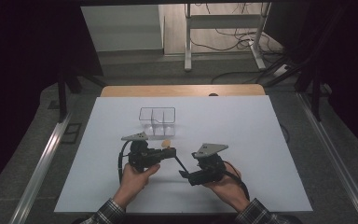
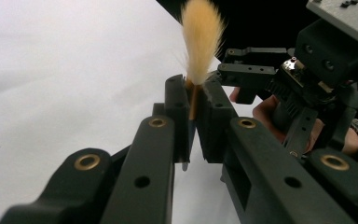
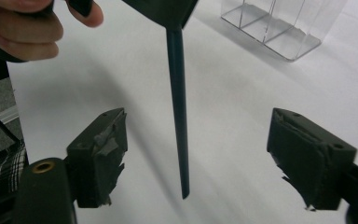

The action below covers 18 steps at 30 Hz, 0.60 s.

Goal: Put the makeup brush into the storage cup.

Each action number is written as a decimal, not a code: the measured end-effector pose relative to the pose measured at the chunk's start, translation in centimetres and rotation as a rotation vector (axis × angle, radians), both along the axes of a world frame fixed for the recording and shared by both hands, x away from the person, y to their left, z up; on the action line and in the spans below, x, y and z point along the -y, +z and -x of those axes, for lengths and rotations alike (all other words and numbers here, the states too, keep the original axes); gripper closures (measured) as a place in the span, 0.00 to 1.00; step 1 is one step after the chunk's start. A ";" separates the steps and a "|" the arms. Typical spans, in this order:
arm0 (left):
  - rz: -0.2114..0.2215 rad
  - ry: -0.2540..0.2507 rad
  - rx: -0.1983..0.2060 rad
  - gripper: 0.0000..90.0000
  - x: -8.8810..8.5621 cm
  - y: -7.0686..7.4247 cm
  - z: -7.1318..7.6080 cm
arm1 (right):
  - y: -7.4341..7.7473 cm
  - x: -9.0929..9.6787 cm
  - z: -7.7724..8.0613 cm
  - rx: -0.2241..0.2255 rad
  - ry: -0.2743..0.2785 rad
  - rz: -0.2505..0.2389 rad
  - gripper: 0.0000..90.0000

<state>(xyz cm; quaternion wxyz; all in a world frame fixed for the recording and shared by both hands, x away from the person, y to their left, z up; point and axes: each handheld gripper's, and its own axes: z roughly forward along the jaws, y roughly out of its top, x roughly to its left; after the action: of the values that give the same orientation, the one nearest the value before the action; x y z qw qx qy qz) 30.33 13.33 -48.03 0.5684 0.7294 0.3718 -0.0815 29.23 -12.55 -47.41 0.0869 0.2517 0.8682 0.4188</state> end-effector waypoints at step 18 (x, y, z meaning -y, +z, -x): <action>-0.032 0.036 0.042 0.93 -1.9 0.5 0.2 | -0.5 1.3 -0.4 -0.019 -0.018 0.020 0.09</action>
<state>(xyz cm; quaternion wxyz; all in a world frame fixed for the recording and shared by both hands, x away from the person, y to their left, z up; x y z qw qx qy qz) 30.10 15.18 -47.49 0.5658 0.7330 0.3742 -0.0501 29.60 -13.87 -47.94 0.0850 0.2625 0.8708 0.4068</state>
